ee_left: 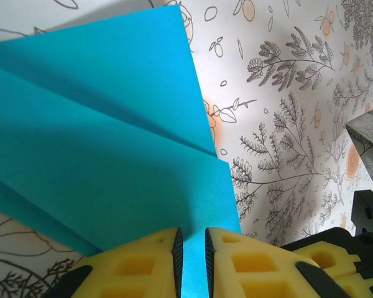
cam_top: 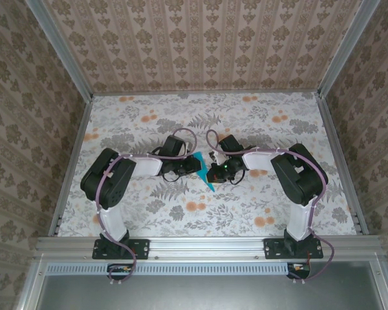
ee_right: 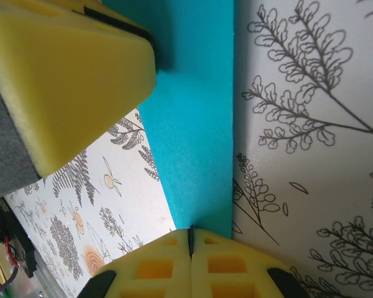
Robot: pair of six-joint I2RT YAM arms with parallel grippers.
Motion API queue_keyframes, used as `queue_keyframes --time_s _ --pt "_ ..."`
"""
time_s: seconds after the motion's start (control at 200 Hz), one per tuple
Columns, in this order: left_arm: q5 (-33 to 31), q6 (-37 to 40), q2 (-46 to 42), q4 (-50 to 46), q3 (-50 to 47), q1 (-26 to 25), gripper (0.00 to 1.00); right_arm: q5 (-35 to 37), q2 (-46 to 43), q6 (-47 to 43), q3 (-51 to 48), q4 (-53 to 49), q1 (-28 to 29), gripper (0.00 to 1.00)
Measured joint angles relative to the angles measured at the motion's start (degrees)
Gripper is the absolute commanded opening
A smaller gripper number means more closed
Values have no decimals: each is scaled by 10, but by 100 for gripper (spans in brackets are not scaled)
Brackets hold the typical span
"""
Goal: Fold a paper plane with a square sheet of paper (pick it up from the middle)
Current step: Fold the wing for the fifth time at the center of the table.
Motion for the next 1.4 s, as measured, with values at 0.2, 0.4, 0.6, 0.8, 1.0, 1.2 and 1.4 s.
queue_keyframes --time_s 0.2,0.4,0.6,0.8,1.0,1.2,1.4 --pt "18 14 8 -26 17 16 19 2 1 -12 3 -10 0 3" --pt "17 45 18 -66 45 59 19 2 3 -15 4 -13 0 3" --pt "18 75 33 -98 74 104 18 2 3 -16 5 -15 0 3" --pt "30 95 45 -103 90 139 17 2 3 -16 5 -15 0 3" --pt "14 109 36 -104 87 152 14 2 3 -16 5 -15 0 3" --pt "-19 109 -55 -102 45 111 9 2 3 -16 6 -17 0 3" --pt "-24 102 -63 -75 42 33 5 2 3 -16 6 -17 0 2"
